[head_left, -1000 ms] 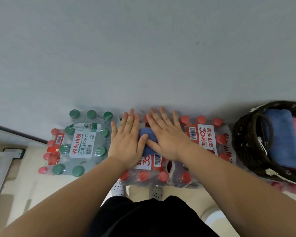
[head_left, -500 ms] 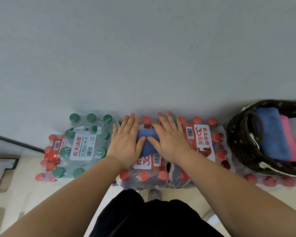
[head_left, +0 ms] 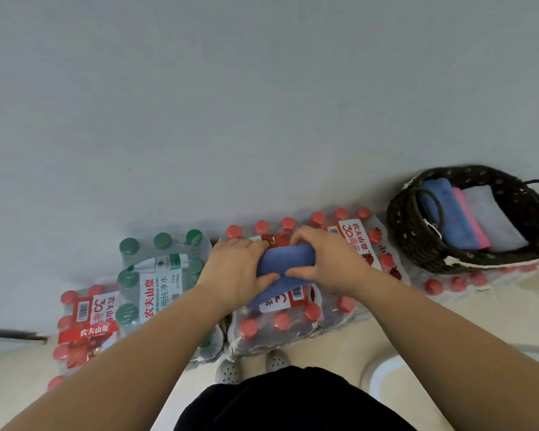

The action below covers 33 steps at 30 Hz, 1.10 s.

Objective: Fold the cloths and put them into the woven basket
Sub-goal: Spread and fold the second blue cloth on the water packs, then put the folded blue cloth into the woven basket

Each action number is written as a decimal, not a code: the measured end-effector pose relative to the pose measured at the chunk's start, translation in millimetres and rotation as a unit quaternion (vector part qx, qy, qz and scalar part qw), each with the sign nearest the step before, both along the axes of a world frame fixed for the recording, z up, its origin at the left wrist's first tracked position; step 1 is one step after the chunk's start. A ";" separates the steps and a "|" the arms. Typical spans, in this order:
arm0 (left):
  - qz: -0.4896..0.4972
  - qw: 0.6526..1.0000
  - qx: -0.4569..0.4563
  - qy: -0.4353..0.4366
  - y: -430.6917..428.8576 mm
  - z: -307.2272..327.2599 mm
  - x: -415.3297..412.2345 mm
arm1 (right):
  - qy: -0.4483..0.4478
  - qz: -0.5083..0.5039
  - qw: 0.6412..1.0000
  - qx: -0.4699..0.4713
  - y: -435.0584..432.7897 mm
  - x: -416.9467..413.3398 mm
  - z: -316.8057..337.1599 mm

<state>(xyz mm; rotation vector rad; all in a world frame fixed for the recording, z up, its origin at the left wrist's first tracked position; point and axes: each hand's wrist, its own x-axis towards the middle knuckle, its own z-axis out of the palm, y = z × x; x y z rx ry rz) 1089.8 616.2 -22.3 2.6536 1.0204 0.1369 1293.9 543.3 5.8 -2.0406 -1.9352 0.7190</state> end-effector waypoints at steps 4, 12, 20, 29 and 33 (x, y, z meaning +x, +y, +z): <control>0.001 0.993 -0.095 -0.067 7.2 21.2 9.1 | 0.097 -0.092 0.988 0.077 -8.5 1.4 25.9; -0.022 0.875 -0.390 -0.285 -16.1 71.9 50.6 | 0.245 -0.297 0.887 0.254 -27.4 30.5 67.7; -0.015 0.791 -0.446 -0.419 -53.5 88.7 137.0 | 0.333 -0.306 0.851 0.267 -45.2 86.4 57.2; -0.039 0.931 -0.241 -0.271 -73.9 92.9 281.0 | 0.241 -0.316 0.869 0.294 -75.2 253.2 69.9; 0.007 0.998 0.051 -0.023 -84.7 88.1 315.4 | 0.180 -0.310 0.907 0.221 -91.5 335.7 62.6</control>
